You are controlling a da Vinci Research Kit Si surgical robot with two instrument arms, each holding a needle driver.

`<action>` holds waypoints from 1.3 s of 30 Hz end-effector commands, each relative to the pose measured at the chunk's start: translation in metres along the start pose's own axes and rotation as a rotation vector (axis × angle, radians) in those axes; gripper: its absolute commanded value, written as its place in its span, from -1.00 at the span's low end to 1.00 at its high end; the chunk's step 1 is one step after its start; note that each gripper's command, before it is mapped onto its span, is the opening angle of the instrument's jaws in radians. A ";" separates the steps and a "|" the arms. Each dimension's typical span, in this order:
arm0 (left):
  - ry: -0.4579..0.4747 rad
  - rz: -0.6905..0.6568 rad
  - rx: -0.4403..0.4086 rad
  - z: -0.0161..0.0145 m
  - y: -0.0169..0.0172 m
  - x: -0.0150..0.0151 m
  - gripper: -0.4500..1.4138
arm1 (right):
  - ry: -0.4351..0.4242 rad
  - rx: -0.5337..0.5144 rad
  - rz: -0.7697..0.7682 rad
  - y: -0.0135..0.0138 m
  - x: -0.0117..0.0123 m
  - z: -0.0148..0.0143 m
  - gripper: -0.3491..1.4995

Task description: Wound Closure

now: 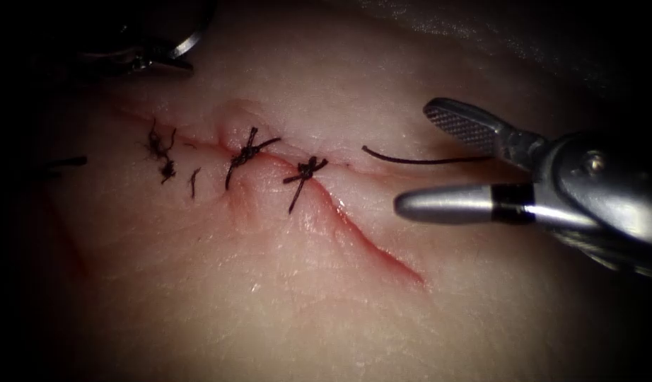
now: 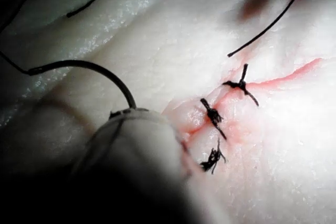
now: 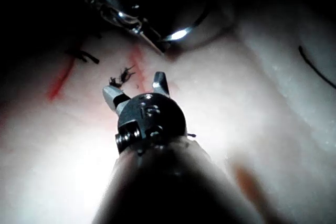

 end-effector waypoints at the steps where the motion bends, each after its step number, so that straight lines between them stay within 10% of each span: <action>1: 0.017 0.008 0.003 0.0002 0.0007 0.0010 -1.00 | 0.002 -0.021 0.062 0.0002 0.0000 0.0005 0.05; 10: 0.077 0.091 0.047 -0.0035 0.0054 0.0073 -1.00 | 0.028 -0.055 0.343 0.0013 -0.0005 -0.0011 -0.69; 20: -0.001 0.322 0.181 -0.0035 0.0134 0.0108 -1.00 | 0.073 -0.084 0.551 0.0014 0.0000 -0.0013 0.09; 39: -0.116 0.453 0.328 -0.0013 0.0208 0.0082 -1.00 | 0.054 -0.182 0.589 0.0011 0.0010 -0.0010 0.53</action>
